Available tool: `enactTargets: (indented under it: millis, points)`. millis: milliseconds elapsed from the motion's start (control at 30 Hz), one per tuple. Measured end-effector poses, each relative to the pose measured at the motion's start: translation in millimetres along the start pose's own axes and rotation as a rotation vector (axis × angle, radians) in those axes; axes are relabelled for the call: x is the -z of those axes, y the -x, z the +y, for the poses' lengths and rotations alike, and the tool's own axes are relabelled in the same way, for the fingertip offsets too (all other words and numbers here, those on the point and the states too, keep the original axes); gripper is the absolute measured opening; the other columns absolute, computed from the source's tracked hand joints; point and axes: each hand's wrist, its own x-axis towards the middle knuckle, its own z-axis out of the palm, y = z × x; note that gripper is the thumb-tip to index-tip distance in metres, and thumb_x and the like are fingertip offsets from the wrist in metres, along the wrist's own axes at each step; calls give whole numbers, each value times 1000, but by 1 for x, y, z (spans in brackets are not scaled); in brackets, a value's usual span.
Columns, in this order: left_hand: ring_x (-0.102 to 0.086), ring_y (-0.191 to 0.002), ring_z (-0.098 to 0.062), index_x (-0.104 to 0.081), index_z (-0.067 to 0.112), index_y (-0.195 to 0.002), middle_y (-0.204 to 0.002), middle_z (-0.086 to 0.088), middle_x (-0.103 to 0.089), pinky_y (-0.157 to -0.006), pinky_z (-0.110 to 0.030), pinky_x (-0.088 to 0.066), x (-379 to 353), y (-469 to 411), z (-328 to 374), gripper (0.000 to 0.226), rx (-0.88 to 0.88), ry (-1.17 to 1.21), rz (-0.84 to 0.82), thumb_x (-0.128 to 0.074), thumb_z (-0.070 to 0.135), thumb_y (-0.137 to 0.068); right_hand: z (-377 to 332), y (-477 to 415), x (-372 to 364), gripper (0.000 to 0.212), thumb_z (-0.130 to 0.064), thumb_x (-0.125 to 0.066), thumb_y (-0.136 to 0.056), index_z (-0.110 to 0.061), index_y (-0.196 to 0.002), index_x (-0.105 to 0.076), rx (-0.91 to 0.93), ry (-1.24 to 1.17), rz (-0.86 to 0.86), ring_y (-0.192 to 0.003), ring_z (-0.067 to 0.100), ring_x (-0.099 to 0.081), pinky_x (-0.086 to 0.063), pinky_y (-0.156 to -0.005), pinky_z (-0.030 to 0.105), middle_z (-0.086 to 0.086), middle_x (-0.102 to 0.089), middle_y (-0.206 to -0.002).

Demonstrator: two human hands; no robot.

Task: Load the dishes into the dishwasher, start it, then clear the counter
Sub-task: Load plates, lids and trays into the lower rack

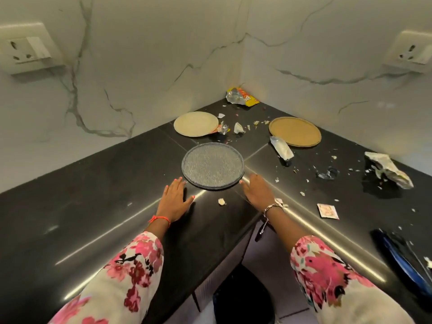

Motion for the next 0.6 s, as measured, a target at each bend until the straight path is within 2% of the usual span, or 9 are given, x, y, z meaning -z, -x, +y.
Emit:
enactTargets:
  millis: [100,167,233,367,467,533,600]
  points:
    - [-6,-144,-19,-20,10,-147,-157,-5,-11,-117,-39,-2,-8,-19,-9,68,43,-20,1,-39,48,-94,-8,-29,-5,39,-30,-48,-95,0,-119,-46,-105,-118,5,-115,33,-48,-39,-92,39,18,-50,-126]
    - [-7,-144,-17,-20,12,-147,-156,-3,-14,-116,-38,-2,-16,-22,-14,77,55,-51,51,-23,61,-88,-11,-46,-11,40,-28,-52,-93,1,-119,-46,-173,-170,5,-114,33,-49,-40,-91,39,18,-49,-126]
    - [-11,-144,-17,-23,12,-147,-155,-3,-18,-116,-38,-4,-22,-22,-15,86,44,-65,105,-11,64,-79,-12,-61,-17,40,-27,-56,-91,1,-117,-48,-240,-211,21,-111,32,-51,-41,-90,38,17,-50,-123]
    - [-12,-144,-16,-24,14,-147,-155,-1,-19,-116,-36,-3,-26,-21,-14,86,31,-46,136,-12,64,-77,-17,-80,-27,32,-29,-63,-86,-5,-104,-53,-353,-233,41,-97,29,-56,-45,-80,38,16,-55,-107]
    - [-10,-144,-14,-22,15,-147,-155,0,-17,-116,-35,0,-24,-25,-17,87,38,-47,137,-11,64,-76,-23,-91,-32,23,-17,-64,-85,-2,-101,-57,-432,-213,104,-100,34,-59,-48,-77,37,17,-59,-106]
    - [-9,-144,-14,-22,15,-147,-156,0,-17,-116,-35,1,-24,-26,-18,87,41,-50,136,-11,64,-76,-23,-97,-33,6,-6,-60,-83,-3,-83,-55,-457,-263,127,-89,33,-60,-48,-70,37,16,-57,-92]
    - [-9,-144,-14,-22,15,-147,-156,-1,-17,-116,-35,1,-24,-27,-18,87,43,-53,138,-11,64,-76,-19,-102,-33,3,-3,-55,-80,-1,-82,-53,-521,-422,156,-83,31,-58,-52,-66,36,16,-57,-94]
